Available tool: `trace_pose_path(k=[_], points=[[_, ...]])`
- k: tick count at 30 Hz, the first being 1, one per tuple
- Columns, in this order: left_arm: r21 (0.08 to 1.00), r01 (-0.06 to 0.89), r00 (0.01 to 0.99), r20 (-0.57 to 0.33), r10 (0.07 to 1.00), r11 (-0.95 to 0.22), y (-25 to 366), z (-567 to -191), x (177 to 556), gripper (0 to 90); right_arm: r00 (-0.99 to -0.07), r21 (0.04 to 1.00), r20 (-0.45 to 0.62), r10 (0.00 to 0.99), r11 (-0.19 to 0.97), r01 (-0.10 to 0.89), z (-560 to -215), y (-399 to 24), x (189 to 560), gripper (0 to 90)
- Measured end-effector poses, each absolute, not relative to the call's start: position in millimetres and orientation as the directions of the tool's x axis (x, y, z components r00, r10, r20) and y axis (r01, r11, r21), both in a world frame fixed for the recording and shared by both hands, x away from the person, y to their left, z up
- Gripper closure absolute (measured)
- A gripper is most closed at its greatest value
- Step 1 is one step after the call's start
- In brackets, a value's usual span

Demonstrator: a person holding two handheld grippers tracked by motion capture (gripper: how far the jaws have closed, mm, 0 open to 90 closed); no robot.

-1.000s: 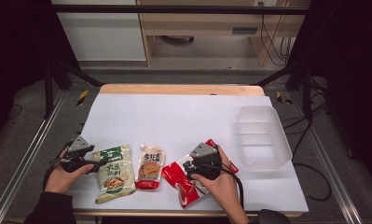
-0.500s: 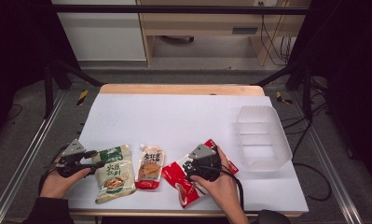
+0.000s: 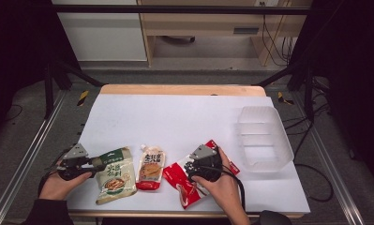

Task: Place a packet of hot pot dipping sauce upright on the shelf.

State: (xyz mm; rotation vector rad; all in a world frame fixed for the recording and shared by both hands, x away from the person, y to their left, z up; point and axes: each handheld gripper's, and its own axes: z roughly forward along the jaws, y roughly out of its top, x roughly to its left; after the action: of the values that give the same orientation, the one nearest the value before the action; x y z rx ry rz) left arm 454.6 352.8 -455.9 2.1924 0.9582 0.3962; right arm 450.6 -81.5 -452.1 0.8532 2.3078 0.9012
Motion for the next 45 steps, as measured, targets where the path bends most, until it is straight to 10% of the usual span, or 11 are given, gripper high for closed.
trace_pose_path(k=[12, 45], points=[[0.716, 0.552, 0.644, -0.039, 0.764, -0.428, 366.4, -453.5, 460.8, 88.4, -0.668, 0.723, -0.232, 0.707, 0.585, 0.368, -453.1, -81.5, 451.7, 10.6], [0.818, 0.261, 0.744, 0.168, 0.647, -0.513, 323.7, -317.6, 409.8, 90.0, -0.716, 0.726, -0.166, 0.678, 0.575, 0.377, -445.1, -91.8, 445.6, 6.4]])
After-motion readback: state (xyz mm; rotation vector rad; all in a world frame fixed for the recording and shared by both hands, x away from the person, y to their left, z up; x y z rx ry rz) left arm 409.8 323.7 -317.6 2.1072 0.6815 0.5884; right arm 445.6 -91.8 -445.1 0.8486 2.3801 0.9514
